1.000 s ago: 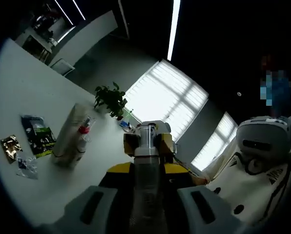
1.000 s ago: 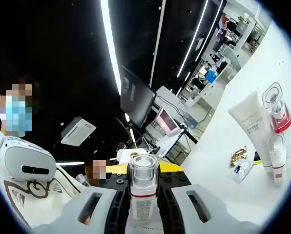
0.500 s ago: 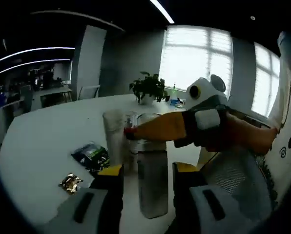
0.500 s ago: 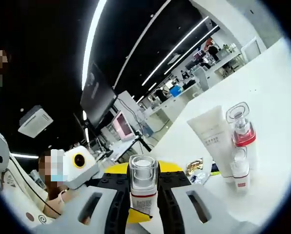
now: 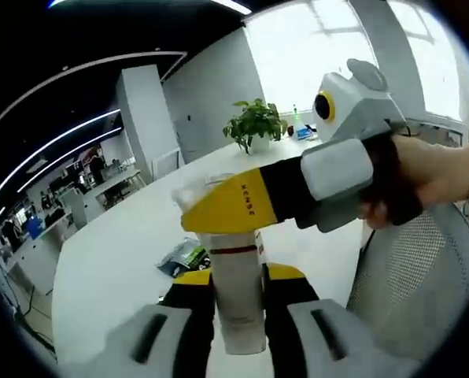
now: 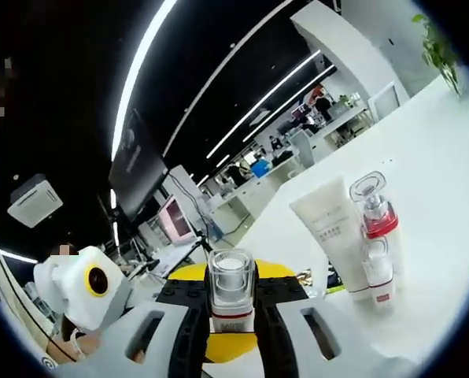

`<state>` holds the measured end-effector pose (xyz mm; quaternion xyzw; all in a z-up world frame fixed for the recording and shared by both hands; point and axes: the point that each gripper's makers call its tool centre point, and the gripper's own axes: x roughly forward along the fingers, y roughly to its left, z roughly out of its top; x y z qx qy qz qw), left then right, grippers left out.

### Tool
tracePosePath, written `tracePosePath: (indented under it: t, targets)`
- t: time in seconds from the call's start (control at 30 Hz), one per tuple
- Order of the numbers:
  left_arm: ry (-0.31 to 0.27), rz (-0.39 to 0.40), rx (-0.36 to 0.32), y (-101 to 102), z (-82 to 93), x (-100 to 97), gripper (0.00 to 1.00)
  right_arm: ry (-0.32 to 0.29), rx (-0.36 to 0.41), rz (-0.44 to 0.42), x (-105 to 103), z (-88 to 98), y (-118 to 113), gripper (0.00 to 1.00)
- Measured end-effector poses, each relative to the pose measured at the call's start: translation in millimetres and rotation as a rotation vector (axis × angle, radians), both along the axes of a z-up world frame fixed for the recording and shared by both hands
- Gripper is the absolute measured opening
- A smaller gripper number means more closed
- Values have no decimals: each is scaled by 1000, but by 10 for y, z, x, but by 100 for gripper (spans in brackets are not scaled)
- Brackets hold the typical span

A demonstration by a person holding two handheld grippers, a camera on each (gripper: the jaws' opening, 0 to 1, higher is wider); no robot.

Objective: Arrange the skincare products in the storage area until every visible bottle or jar stands upright without overlapping.

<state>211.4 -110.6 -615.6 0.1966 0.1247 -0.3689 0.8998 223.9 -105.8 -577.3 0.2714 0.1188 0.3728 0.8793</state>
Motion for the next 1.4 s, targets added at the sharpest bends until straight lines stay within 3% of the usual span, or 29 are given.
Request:
tracePosePath:
  t: [0.07, 0.13, 0.2, 0.33, 0.47, 0.57, 0.6, 0.63, 0.7, 0.8, 0.87, 1.0, 1.03, 1.2, 1.4]
  targets:
    - [-61, -14, 55, 35, 65, 20, 17, 13, 39, 13, -14, 39, -2, 21]
    - [-71, -16, 95, 63, 55, 34, 16, 15, 24, 25, -26, 44, 25, 21]
    - [-55, -19, 65, 56, 75, 47, 16, -11, 10, 38, -41, 65, 46, 26]
    - [50, -9, -113, 83, 139, 83, 16, -42, -27, 79, -105, 84, 52, 32]
    - [172, -43, -287, 158, 186, 19, 16, -59, 22, 117, -94, 160, -88, 32]
    - [250, -105, -419, 158, 285, -41, 16, -70, 49, 167, -100, 208, -156, 32]
    - [284, -163, -449, 141, 301, -111, 16, -78, 75, 211, -149, 256, -149, 32]
    - [281, -178, -462, 136, 323, -126, 16, -70, 85, 240, -178, 269, -149, 34]
    - [365, -208, -507, 100, 309, -205, 16, -106, 76, 279, -214, 302, -153, 34]
    - [448, -384, -548, -52, 347, -496, 16, -121, 82, 380, -356, 343, -71, 33]
    - [480, -398, -581, -93, 366, -538, 16, -142, 100, 434, -447, 397, -22, 33]
    - [522, -508, -652, -170, 472, -712, 16, -174, 95, 527, -617, 440, 94, 31]
    - [548, -536, -682, -152, 472, -742, 16, -176, 133, 564, -691, 498, 118, 29]
    - [550, -586, -704, -138, 527, -790, 16, -219, 146, 604, -776, 597, 136, 27]
    - [547, -574, -637, -208, 414, -816, 16, -179, 132, 627, -753, 573, 148, 22]
